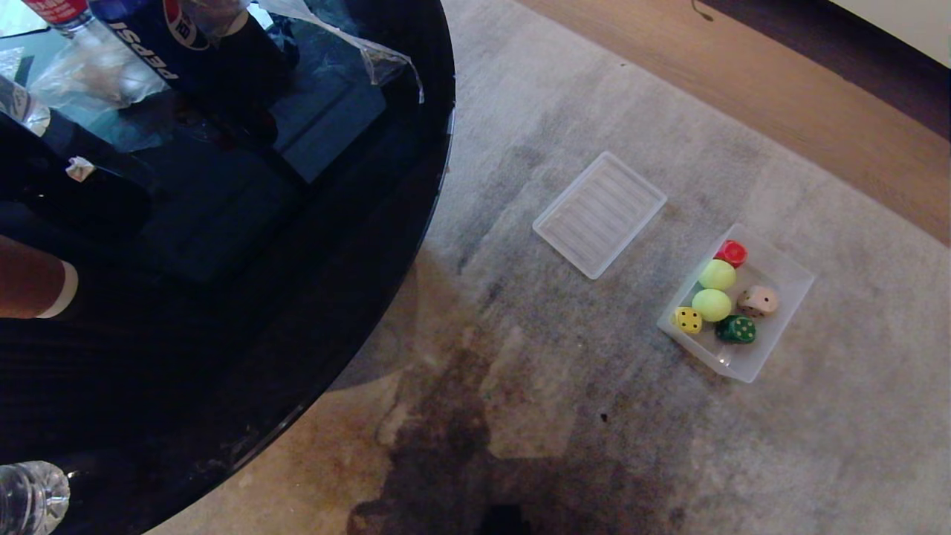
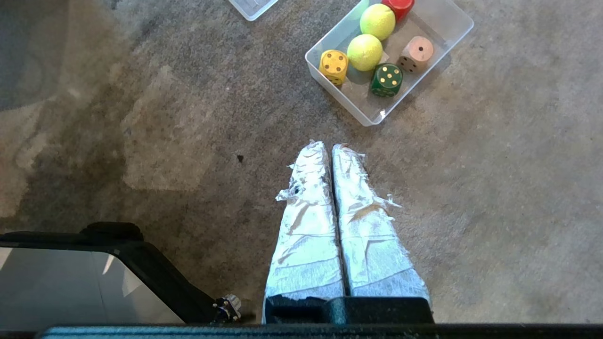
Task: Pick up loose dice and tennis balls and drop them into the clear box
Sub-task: Close the lid
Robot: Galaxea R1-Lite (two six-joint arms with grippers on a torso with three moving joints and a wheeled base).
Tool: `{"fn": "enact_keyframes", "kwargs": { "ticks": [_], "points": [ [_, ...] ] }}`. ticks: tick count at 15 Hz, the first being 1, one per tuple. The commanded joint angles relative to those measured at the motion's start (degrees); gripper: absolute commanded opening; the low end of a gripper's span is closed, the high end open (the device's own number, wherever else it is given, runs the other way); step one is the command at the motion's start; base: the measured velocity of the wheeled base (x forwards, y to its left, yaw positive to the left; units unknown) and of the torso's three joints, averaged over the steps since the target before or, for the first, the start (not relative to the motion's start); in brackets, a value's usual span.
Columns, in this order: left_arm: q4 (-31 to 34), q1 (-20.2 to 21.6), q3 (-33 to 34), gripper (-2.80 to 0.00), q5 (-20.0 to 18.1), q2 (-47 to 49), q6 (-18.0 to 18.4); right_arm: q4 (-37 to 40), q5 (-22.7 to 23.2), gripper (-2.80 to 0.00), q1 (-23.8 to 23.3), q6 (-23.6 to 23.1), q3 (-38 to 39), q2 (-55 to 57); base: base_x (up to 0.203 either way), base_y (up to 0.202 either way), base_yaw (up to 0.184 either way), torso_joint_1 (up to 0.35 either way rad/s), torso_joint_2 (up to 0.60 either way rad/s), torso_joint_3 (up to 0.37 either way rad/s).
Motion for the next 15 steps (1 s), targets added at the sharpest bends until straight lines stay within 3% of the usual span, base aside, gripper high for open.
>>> {"fn": "enact_keyframes", "kwargs": {
  "ticks": [1, 15],
  "points": [
    [-0.01, 0.02, 0.01, -2.80, 0.01, -0.02, 0.00, -0.01, 0.07, -2.80, -0.05, -0.06, 0.09, 0.10, 0.000, 0.000, 0.000, 0.000, 0.00, 0.000],
    [-0.01, 0.02, 0.01, -2.80, 0.10, -0.02, 0.18, -0.01, 0.01, -2.80, 0.00, -0.06, 0.09, 0.10, 0.000, 0.000, 0.000, 0.000, 0.00, 0.000]
  ]
}}
